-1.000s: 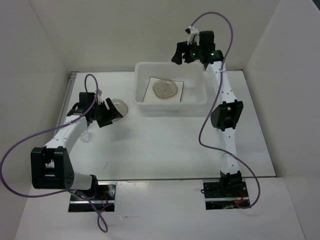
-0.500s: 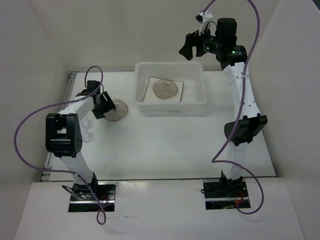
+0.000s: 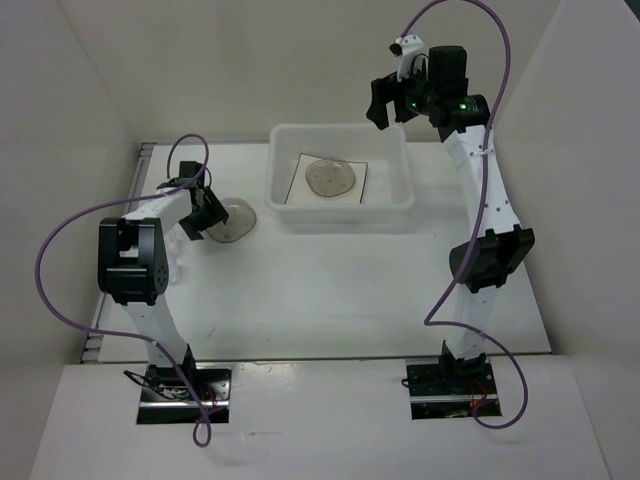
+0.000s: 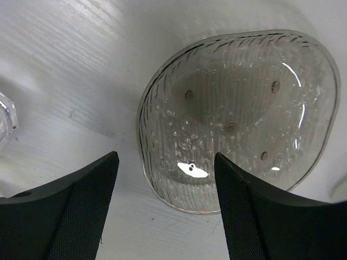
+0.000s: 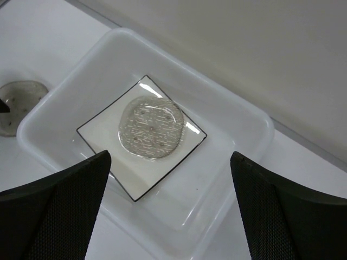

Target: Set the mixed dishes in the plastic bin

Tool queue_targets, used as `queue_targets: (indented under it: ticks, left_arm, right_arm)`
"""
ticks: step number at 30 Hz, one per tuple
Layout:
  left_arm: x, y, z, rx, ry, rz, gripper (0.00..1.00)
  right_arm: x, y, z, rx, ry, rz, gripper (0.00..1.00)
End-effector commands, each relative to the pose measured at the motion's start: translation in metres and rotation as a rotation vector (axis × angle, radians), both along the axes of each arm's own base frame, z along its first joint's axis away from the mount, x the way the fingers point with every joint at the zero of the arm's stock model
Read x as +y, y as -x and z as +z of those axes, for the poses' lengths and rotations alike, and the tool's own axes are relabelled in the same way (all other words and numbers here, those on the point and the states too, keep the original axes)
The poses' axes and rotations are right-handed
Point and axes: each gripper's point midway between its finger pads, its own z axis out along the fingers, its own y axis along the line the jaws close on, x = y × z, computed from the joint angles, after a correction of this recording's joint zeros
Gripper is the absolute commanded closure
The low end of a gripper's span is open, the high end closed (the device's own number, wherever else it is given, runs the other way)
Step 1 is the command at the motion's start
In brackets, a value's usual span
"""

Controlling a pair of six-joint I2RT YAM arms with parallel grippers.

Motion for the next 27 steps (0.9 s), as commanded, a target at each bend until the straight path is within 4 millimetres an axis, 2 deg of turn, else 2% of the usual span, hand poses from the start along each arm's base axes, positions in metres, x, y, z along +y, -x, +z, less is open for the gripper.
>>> queue_targets:
  ticks: [1,2,4,5,6,8,9,11,12,14,15,16,17,18,20,21,24,27]
  left_arm:
    - [0.007,0.004,-0.002,0.018,-0.037,0.053,0.22]
    - [0.007,0.004,-0.002,0.018,-0.037,0.053,0.22]
    - [0.005,0.008,-0.009,0.038,-0.028,0.048,0.22]
    - [0.004,0.002,-0.011,0.019,-0.022,0.036,0.22]
    - [0.001,0.001,-0.012,0.01,-0.007,0.028,0.22]
    - [-0.004,-0.002,-0.024,0.02,0.018,0.005,0.22]
    - [-0.007,-0.003,-0.028,0.021,0.028,-0.01,0.27]
    - [-0.015,-0.011,-0.033,0.002,0.066,-0.041,0.33]
    - [-0.016,-0.013,-0.032,-0.009,0.072,-0.055,0.36]
    - [-0.024,-0.014,-0.04,-0.001,0.089,-0.072,0.39]
    - [-0.024,-0.017,-0.036,-0.011,0.089,-0.072,0.4]
    - [-0.024,-0.016,-0.041,0.0,0.089,-0.072,0.44]
    - [-0.028,-0.018,-0.041,0.0,0.107,-0.094,0.62]
    - [-0.028,-0.022,-0.038,-0.011,0.107,-0.095,0.71]
    - [-0.027,-0.024,-0.031,-0.029,0.101,-0.104,0.86]
    - [-0.027,-0.025,-0.022,-0.049,0.1,-0.105,0.99]
    - [-0.025,-0.028,-0.002,-0.09,0.086,-0.1,1.0]
    - [-0.02,-0.02,0.015,-0.099,0.063,-0.073,1.0]
  right_arm:
    - [-0.014,0.016,0.072,-0.182,0.006,-0.059,0.05]
    - [-0.027,0.014,0.069,-0.17,0.011,-0.085,0.05]
    - [-0.041,0.019,0.077,-0.18,0.009,-0.104,0.05]
    - [-0.054,0.019,0.073,-0.156,-0.002,-0.122,0.04]
    - [-0.062,0.024,0.089,-0.187,-0.006,-0.138,0.04]
    - [-0.083,0.029,0.095,-0.184,-0.004,-0.173,0.04]
    - [-0.089,0.035,0.111,-0.217,-0.007,-0.186,0.04]
    - [-0.106,0.033,0.107,-0.201,0.021,-0.233,0.03]
    - [-0.106,0.037,0.122,-0.238,0.026,-0.231,0.03]
    - [-0.112,0.03,0.115,-0.217,0.03,-0.242,0.03]
    - [-0.118,0.04,0.127,-0.237,0.029,-0.255,0.03]
    - [-0.122,0.029,0.113,-0.199,0.025,-0.267,0.03]
    - [-0.122,0.043,0.142,-0.291,0.015,-0.268,0.03]
    - [-0.126,0.039,0.125,-0.228,-0.002,-0.276,0.03]
    - [-0.128,0.041,0.117,-0.19,-0.017,-0.277,0.03]
    - [-0.125,0.044,0.112,-0.167,-0.019,-0.266,0.03]
    - [-0.128,0.045,0.11,-0.157,-0.021,-0.265,0.03]
    - [-0.128,0.048,0.104,-0.131,-0.026,-0.252,0.03]
